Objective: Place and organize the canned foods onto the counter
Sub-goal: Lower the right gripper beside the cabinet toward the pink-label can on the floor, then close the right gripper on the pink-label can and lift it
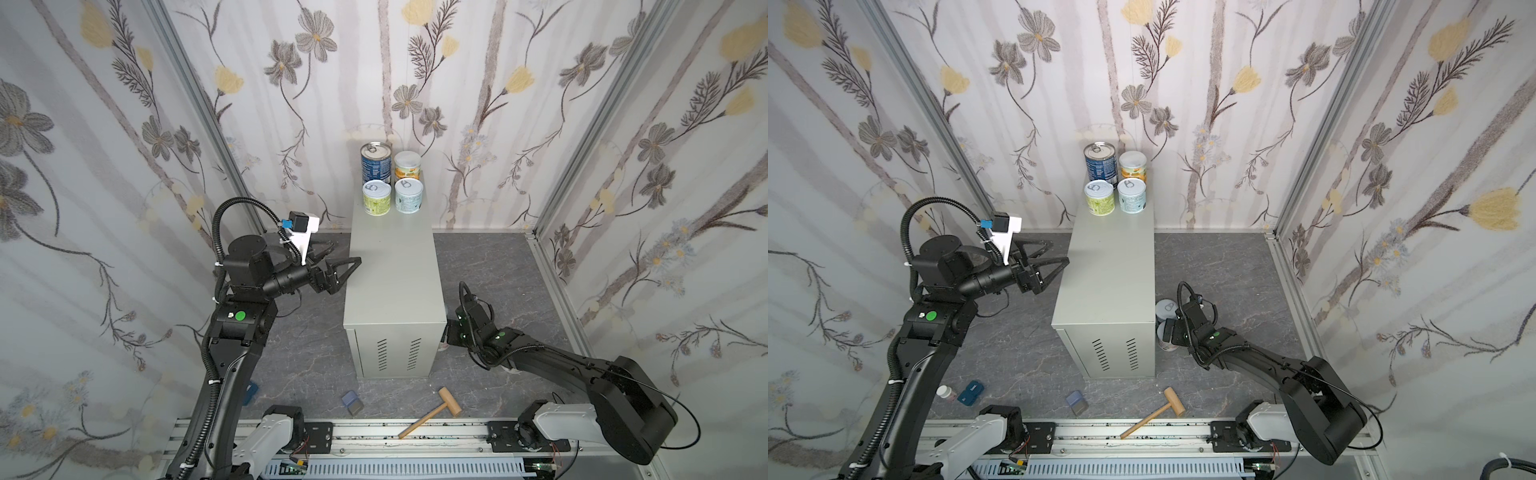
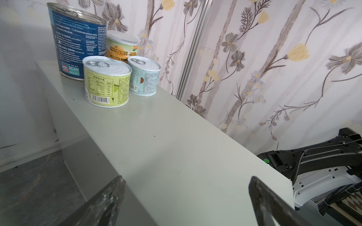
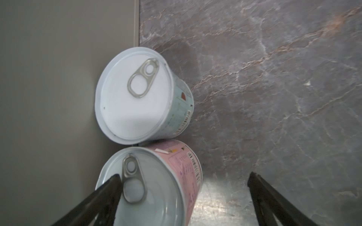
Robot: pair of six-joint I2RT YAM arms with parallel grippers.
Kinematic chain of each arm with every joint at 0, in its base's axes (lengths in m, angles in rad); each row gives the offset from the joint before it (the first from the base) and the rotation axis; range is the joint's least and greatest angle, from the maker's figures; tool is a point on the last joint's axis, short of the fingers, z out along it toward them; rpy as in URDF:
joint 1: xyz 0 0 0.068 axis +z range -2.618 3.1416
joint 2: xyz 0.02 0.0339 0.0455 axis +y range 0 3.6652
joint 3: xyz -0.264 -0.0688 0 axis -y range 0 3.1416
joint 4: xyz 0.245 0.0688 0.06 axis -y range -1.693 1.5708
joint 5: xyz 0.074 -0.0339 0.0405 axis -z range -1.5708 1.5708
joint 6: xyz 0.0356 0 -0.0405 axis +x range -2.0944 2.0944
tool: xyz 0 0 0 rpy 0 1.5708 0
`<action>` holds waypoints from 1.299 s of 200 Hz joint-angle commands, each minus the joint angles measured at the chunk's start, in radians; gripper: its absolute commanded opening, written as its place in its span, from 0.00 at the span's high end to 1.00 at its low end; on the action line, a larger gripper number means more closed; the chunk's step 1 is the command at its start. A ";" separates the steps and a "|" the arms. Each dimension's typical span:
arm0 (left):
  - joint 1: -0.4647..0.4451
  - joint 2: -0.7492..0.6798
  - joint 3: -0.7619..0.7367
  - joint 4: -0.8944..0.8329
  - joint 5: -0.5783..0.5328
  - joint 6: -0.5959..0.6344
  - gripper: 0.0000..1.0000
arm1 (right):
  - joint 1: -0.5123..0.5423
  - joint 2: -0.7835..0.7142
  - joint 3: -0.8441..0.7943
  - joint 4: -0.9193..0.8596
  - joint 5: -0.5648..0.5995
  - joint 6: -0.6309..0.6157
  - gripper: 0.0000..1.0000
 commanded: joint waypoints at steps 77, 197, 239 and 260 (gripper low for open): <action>-0.008 -0.013 0.002 0.001 0.000 0.029 0.00 | -0.096 -0.124 0.000 -0.061 0.111 -0.095 0.00; -0.013 -0.010 -0.008 0.029 0.006 0.009 0.00 | 0.028 -0.034 0.031 -0.047 0.141 -0.099 0.00; -0.016 -0.006 -0.008 0.030 0.006 0.008 0.00 | 0.045 0.066 0.083 -0.054 0.214 -0.085 0.15; -0.015 -0.010 -0.008 0.026 0.006 0.011 0.00 | 0.045 0.093 0.094 -0.048 0.226 -0.085 0.18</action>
